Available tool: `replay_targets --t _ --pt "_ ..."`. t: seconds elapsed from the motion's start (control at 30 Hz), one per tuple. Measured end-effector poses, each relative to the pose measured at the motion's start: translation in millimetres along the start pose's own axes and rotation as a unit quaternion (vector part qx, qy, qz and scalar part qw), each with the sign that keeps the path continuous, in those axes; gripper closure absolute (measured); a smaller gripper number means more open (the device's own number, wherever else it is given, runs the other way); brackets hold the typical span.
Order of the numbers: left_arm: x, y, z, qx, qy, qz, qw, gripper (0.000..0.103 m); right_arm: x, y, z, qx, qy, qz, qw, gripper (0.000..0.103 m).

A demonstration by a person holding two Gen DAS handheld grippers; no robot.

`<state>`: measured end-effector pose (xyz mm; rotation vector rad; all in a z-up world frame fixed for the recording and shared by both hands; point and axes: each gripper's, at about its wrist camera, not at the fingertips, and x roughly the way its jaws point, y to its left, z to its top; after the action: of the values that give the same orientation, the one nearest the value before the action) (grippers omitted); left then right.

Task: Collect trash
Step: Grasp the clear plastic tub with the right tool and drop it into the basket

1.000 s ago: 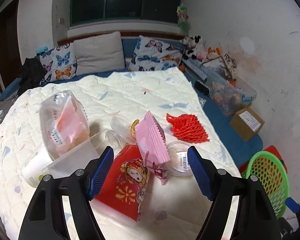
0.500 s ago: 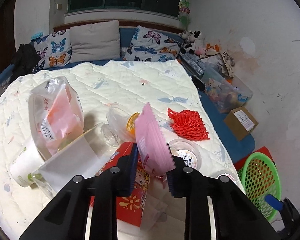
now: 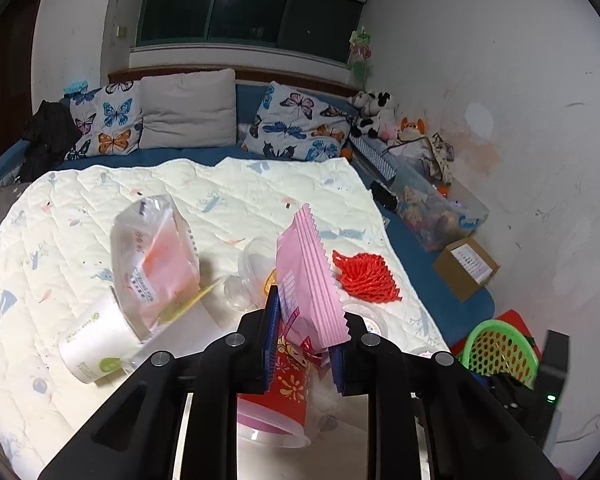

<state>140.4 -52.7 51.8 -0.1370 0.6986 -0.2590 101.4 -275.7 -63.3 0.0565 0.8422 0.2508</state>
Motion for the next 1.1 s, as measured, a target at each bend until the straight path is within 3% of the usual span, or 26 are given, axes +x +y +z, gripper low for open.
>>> replay_targets --t 0.1,0.27,0.67,1.1 --pt "-8 0 2 0.002 -0.007 -0.003 1.0000 0.082 5 3 3 -0.007 0.003 -0.002 1.000 0.020" --pt "-12 -1 0 0.009 -0.009 -0.004 0.9999 0.082 12 6 6 -0.013 0.010 0.000 1.000 0.038" --pt "-15 -27 -8 0.029 -0.001 -0.031 0.9991 0.082 -30 -5 -5 0.005 -0.027 -0.002 1.000 0.038" --pt "-8 -97 -25 0.078 0.019 -0.080 0.9936 0.082 -77 -58 -42 0.053 -0.040 -0.059 0.996 0.038"
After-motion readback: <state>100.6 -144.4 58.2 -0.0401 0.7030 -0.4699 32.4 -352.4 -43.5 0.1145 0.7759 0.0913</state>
